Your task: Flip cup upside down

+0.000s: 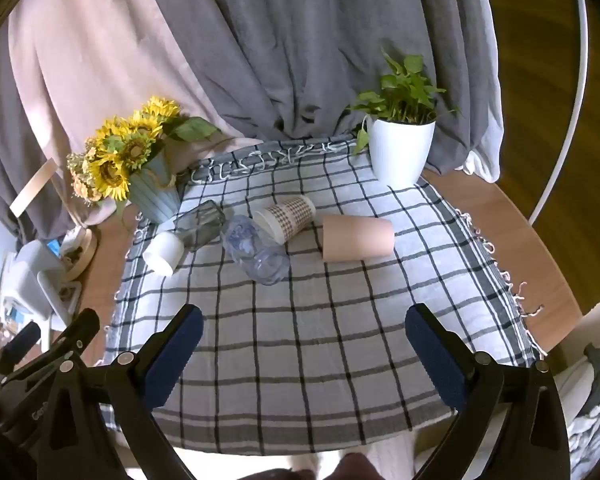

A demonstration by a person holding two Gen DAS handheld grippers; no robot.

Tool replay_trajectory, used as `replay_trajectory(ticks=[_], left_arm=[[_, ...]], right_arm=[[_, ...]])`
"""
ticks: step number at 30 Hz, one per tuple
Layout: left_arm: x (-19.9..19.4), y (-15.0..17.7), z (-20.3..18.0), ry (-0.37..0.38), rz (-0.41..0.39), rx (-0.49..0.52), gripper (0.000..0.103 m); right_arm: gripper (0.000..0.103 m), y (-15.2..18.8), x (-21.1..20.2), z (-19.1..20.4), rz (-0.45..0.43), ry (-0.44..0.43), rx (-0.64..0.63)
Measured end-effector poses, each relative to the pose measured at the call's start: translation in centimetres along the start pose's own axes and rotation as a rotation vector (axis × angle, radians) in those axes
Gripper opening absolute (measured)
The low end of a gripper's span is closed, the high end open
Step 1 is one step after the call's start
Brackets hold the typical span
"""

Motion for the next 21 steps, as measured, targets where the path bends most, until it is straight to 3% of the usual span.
replay_trajectory(ticks=[21], left_arm=[[-0.16,-0.41,-0.65,0.011,-0.007,-0.001,0.103]], right_arm=[[0.102,-0.23,0.16,0.26,-0.003,-0.009,0.003]])
Point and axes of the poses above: each gripper's, at about its wrist camera, not at the fingertips, and x roughly the way its jaws point, z to its left, y to its underside, the point moved 9 cm from there along x, roughly the way its jaws point, and after that the axes turned 4 degrees about z, right-handed, at the moved point
